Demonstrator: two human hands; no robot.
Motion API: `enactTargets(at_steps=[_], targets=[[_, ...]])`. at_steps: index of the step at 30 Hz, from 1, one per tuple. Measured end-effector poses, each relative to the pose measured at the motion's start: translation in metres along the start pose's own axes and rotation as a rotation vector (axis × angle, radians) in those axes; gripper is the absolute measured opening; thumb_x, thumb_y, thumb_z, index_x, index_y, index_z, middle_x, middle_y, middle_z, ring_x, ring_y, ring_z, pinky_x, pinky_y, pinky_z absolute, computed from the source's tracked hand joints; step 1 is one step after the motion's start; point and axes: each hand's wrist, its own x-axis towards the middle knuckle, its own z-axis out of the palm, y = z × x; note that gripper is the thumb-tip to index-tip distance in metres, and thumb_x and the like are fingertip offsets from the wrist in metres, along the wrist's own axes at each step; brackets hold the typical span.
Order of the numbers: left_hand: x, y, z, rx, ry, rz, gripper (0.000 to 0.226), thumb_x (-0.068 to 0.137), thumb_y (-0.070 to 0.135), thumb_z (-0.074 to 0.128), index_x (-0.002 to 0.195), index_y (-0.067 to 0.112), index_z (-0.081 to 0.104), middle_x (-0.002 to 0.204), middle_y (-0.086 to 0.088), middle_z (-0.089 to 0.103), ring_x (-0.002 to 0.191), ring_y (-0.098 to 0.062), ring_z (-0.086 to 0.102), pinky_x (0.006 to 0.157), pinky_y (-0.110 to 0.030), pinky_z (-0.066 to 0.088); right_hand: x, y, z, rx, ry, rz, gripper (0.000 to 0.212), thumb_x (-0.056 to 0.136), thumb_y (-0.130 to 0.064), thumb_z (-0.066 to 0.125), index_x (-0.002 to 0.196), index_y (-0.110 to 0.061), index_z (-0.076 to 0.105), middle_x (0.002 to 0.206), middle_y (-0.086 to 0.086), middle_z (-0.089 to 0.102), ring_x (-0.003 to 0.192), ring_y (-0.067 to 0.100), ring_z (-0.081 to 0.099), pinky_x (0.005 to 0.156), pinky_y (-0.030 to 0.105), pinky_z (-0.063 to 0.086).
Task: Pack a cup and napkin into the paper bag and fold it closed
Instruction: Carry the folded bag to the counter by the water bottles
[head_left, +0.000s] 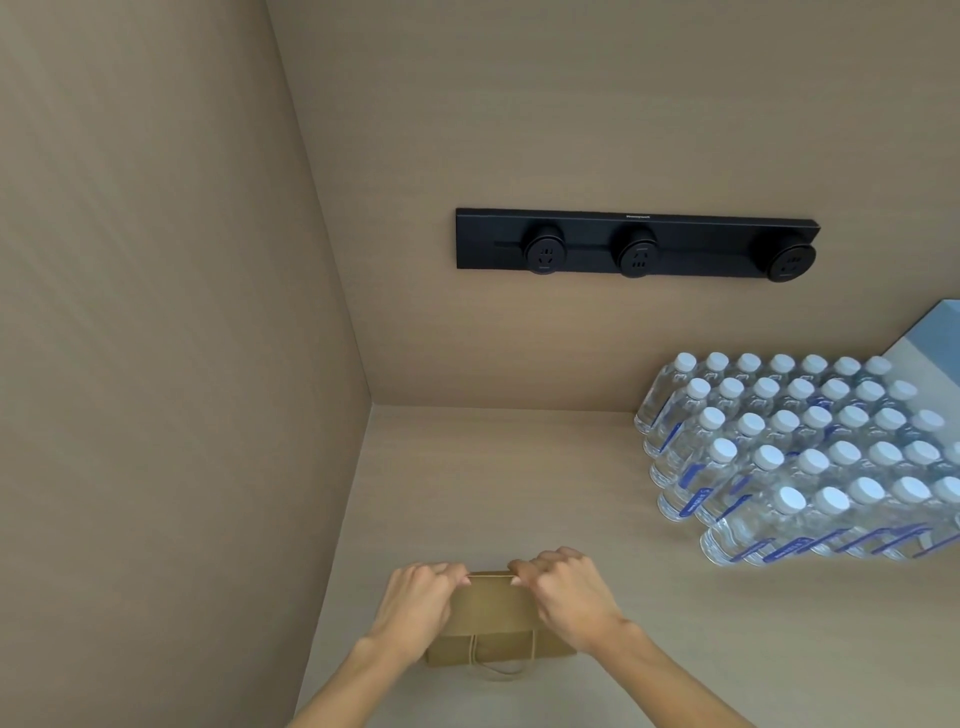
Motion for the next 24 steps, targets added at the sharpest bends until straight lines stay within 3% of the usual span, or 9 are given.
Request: enactTargets(at_steps=[2,4,7,10,13,17,19,22,24], targets=[[0.0,-0.003,0.003,-0.007,-0.025,0.0,0.042,0.041,0.003,0.066,0.074,0.028,0.061,0.066,0.014,0.071,0.055,-0.01,0.066,0.042,-0.018,0.039,-0.002,0.003,0.006,0.058,-0.017,-0.011,0.034,0.06,-0.023,0.074,0.092,-0.029,0.069,0.066,-0.013,0.073,0.064,0.007,0.069,0.054,0.02,0.049],[0.0,-0.003,0.006,-0.016,-0.04,0.009,0.048,0.04,-0.002,0.06,0.077,0.028,0.061,0.07,0.013,0.071,0.06,-0.011,0.067,0.047,-0.018,0.043,-0.003,0.005,0.006,0.054,-0.001,0.018,0.037,0.055,-0.021,0.075,0.09,-0.03,0.069,0.066,-0.015,0.073,0.064,0.005,0.069,0.054,0.018,0.049],[-0.002,-0.004,0.009,-0.027,-0.039,0.018,0.055,0.036,-0.006,0.059,0.08,0.028,0.062,0.071,0.013,0.071,0.062,-0.011,0.068,0.049,-0.017,0.044,-0.005,0.005,0.0,0.025,0.032,0.025,0.009,0.076,-0.031,0.061,0.068,-0.029,0.064,0.054,-0.012,0.068,0.052,0.007,0.065,0.05,0.018,0.044],[-0.003,-0.01,0.008,-0.076,-0.014,-0.016,0.054,0.036,-0.008,0.06,0.076,0.027,0.063,0.071,0.013,0.072,0.06,-0.01,0.068,0.047,-0.016,0.044,-0.004,0.012,0.011,0.005,0.018,0.083,0.045,0.088,-0.049,0.043,0.053,-0.026,0.061,0.043,-0.008,0.06,0.042,0.011,0.057,0.048,0.02,0.042],[-0.003,-0.015,0.009,-0.154,-0.002,-0.033,0.046,0.049,-0.011,0.058,0.077,0.025,0.063,0.077,0.012,0.074,0.066,-0.012,0.07,0.05,-0.02,0.046,-0.009,0.01,0.001,-0.002,0.005,0.026,0.011,0.079,-0.034,0.061,0.073,-0.029,0.069,0.056,-0.011,0.068,0.055,0.009,0.064,0.054,0.021,0.046],[-0.004,-0.015,0.01,-0.246,-0.004,-0.043,0.051,0.061,-0.012,0.041,0.092,0.021,0.065,0.095,0.004,0.075,0.088,-0.018,0.07,0.068,-0.026,0.052,-0.016,0.019,0.005,0.085,-0.1,0.034,0.075,0.035,-0.004,0.074,0.106,-0.026,0.07,0.076,-0.017,0.075,0.067,0.006,0.069,0.061,0.018,0.053],[-0.005,-0.015,0.01,-0.253,-0.014,-0.02,0.06,0.06,-0.012,0.036,0.102,0.019,0.066,0.104,0.0,0.073,0.097,-0.019,0.067,0.078,-0.028,0.052,-0.018,0.019,0.003,0.139,-0.104,0.055,0.062,0.045,-0.001,0.071,0.102,-0.025,0.069,0.076,-0.013,0.075,0.068,0.011,0.071,0.06,0.022,0.054],[-0.005,-0.017,0.01,-0.278,-0.01,-0.025,0.059,0.06,-0.013,0.036,0.101,0.018,0.066,0.104,0.001,0.073,0.097,-0.018,0.068,0.079,-0.027,0.052,-0.021,0.017,0.001,0.066,-0.034,0.04,0.007,0.074,-0.026,0.07,0.074,-0.029,0.064,0.056,-0.01,0.067,0.053,0.013,0.067,0.047,0.021,0.044],[-0.005,-0.019,0.009,-0.29,-0.01,-0.058,0.051,0.064,-0.014,0.04,0.092,0.019,0.067,0.099,0.003,0.075,0.094,-0.016,0.069,0.074,-0.026,0.053,-0.018,0.021,0.0,0.005,-0.065,0.104,0.037,0.087,-0.046,0.054,0.057,-0.025,0.055,0.043,-0.007,0.058,0.039,0.016,0.058,0.041,0.021,0.028]])
